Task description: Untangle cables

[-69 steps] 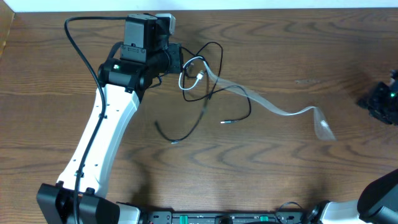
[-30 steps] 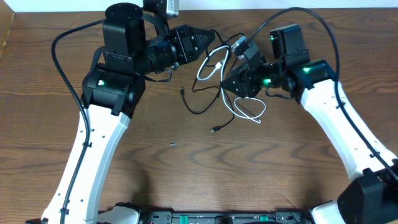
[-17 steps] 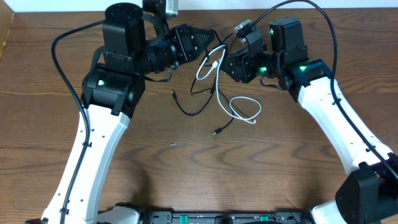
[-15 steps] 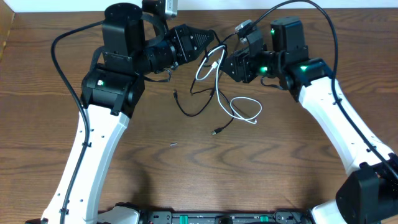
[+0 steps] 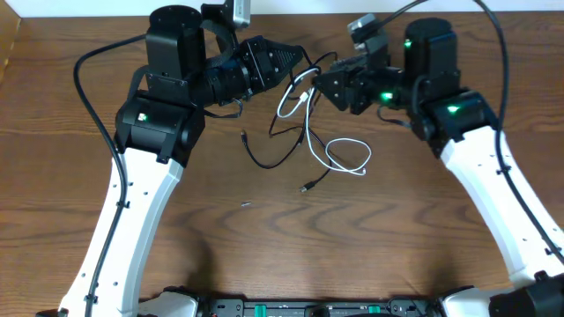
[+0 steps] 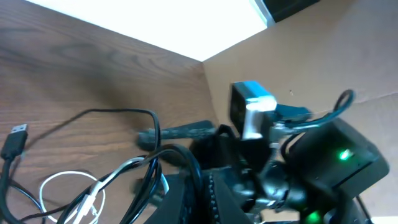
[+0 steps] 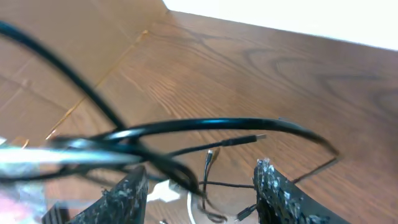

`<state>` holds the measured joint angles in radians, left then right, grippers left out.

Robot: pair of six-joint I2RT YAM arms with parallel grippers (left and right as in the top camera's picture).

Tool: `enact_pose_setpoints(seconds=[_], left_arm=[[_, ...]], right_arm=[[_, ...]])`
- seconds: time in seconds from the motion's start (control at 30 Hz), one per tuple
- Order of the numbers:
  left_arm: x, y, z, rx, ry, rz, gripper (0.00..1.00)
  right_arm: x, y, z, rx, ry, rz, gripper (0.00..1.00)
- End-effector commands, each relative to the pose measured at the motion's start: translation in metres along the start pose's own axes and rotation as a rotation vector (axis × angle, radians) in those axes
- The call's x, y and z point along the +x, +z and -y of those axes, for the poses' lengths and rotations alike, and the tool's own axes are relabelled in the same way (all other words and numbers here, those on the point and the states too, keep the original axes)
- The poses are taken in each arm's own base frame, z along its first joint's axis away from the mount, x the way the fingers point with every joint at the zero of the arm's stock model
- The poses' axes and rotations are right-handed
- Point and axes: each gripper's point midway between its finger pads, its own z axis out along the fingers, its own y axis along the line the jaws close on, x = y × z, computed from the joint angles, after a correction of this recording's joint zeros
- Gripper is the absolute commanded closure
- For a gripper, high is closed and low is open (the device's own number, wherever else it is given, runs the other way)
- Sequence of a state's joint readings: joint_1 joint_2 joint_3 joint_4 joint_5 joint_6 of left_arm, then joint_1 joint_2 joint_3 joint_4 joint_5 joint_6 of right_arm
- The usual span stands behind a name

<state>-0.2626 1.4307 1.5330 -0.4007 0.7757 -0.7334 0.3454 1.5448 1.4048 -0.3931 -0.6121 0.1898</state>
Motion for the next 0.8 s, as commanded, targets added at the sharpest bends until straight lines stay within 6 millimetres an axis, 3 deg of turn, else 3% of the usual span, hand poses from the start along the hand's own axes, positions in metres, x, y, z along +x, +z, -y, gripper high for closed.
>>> enact_pose_setpoints(seconds=[0.0,0.07,0.13,0.2,0.33,0.47,0.57,0.67,0.77], left_arm=[[-0.005,-0.004,0.009,0.015,-0.058,0.014,0.93],[-0.003,-0.004,0.012,0.031,-0.059,-0.001,0.92],[0.001,-0.005,0.016,0.052,-0.059,-0.022,0.92],[0.004,-0.005,0.018,0.066,-0.059,-0.039,0.93],[0.006,-0.006,0.021,0.08,-0.057,-0.052,0.93],[0.006,-0.006,0.021,0.083,-0.042,-0.054,0.93],[0.005,-0.006,0.022,0.087,-0.009,-0.048,0.93],[0.005,-0.006,0.022,0.084,0.0,-0.045,0.93],[0.005,-0.006,0.022,0.085,0.0,-0.046,0.92]], right_arm=[[0.001,0.013,0.025,0.189,0.131,0.031,0.52],[0.001,0.009,0.052,0.357,0.253,0.079,0.56],[0.005,-0.009,0.087,0.567,0.441,0.159,0.59],[0.01,-0.023,0.107,0.693,0.542,0.216,0.66],[0.025,-0.046,0.136,0.849,0.581,0.211,0.76],[0.048,-0.064,0.158,0.9,0.612,0.112,0.9],[0.039,-0.042,0.135,0.614,0.429,-0.017,0.85],[0.023,-0.022,0.075,0.183,0.157,-0.07,0.69],[0.016,-0.02,0.038,-0.039,0.019,-0.062,0.51]])
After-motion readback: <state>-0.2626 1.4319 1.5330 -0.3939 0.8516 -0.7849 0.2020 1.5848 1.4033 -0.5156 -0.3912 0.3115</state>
